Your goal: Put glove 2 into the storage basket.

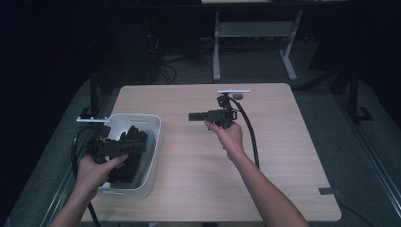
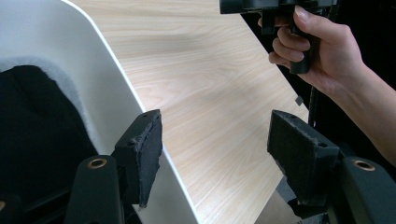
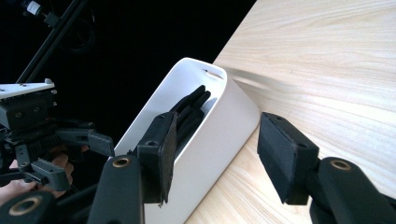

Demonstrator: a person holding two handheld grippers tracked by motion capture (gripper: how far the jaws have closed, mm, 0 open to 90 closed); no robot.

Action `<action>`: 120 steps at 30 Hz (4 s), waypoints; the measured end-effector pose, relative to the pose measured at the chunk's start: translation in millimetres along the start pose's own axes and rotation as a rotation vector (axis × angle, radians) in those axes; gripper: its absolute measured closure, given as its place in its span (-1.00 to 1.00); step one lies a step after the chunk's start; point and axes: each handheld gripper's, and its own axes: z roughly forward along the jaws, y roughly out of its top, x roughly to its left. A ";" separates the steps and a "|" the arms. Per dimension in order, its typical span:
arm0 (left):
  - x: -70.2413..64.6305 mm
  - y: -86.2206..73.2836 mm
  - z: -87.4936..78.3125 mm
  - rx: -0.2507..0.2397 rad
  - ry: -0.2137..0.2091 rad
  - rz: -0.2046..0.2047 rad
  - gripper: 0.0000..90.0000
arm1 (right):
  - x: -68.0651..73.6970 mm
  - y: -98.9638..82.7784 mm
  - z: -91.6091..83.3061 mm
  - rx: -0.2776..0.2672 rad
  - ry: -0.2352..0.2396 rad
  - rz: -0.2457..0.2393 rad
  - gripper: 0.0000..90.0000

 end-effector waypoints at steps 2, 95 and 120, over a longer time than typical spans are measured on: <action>-1.7 1.6 3.2 0.012 -0.004 0.011 -0.22 | -3.5 -2.3 -4.2 -0.002 -0.001 0.006 0.04; -74.2 22.9 135.2 0.136 -0.114 0.136 -0.44 | -86.2 -64.3 -168.0 -0.174 -0.125 0.147 -0.01; -81.3 15.6 169.2 0.146 -0.131 0.151 -0.47 | -107.6 -94.6 -201.1 -0.205 -0.146 0.194 -0.04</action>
